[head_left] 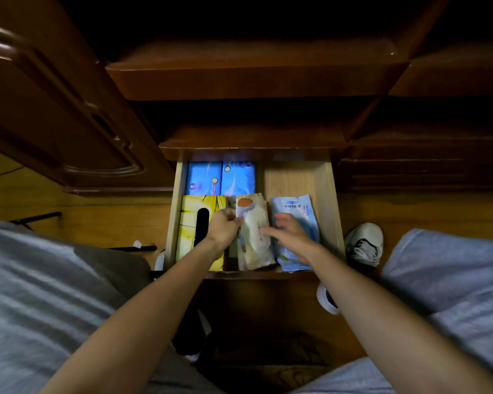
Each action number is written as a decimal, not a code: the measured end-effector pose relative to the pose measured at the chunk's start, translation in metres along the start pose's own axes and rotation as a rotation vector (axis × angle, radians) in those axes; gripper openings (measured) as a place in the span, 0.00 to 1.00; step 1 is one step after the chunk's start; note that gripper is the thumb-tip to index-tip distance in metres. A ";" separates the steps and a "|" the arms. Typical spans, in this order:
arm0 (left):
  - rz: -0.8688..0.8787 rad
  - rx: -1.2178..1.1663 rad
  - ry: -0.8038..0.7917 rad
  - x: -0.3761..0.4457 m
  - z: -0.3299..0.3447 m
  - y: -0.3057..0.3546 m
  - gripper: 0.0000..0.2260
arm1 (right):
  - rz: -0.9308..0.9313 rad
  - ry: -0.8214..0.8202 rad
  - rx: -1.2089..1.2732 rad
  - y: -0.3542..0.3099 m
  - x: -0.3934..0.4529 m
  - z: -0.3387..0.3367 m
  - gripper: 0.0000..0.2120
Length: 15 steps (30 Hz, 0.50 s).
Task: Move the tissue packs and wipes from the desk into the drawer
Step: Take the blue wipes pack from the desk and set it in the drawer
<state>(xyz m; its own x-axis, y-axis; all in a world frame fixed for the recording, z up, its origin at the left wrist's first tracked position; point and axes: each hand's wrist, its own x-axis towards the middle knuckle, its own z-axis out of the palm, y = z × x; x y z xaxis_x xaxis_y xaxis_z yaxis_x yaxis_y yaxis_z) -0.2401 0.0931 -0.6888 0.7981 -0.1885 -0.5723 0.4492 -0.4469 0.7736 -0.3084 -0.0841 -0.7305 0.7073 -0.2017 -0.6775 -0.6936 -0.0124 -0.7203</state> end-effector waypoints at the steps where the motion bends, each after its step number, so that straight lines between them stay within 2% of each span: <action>1: 0.010 -0.023 -0.017 -0.001 0.002 0.002 0.06 | 0.035 -0.040 0.025 0.001 0.001 0.001 0.28; 3: 0.096 0.133 0.010 -0.002 0.002 0.004 0.12 | 0.060 -0.081 0.011 0.001 0.005 0.003 0.23; 5: 0.221 0.390 0.142 -0.004 -0.005 0.004 0.17 | 0.024 0.010 -0.133 -0.003 0.013 0.006 0.16; 8: 0.257 0.533 0.314 -0.004 -0.024 -0.001 0.19 | 0.029 0.029 -0.436 -0.008 0.025 0.016 0.22; 10: 0.240 0.582 0.334 -0.003 -0.036 -0.009 0.19 | 0.053 0.023 -0.523 -0.011 0.030 0.028 0.25; 13: 0.175 0.602 0.325 -0.003 -0.049 -0.023 0.20 | 0.088 0.100 -0.611 -0.017 0.035 0.044 0.26; 15: 0.209 0.647 0.318 -0.004 -0.054 -0.031 0.19 | 0.102 0.154 -0.656 -0.019 0.037 0.050 0.25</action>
<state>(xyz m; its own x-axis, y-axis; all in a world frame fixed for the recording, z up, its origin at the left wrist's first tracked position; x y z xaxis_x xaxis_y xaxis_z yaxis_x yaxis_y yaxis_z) -0.2351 0.1547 -0.6959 0.9624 -0.1080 -0.2493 0.0281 -0.8730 0.4869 -0.2619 -0.0427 -0.7493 0.6399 -0.3696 -0.6737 -0.7296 -0.5674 -0.3817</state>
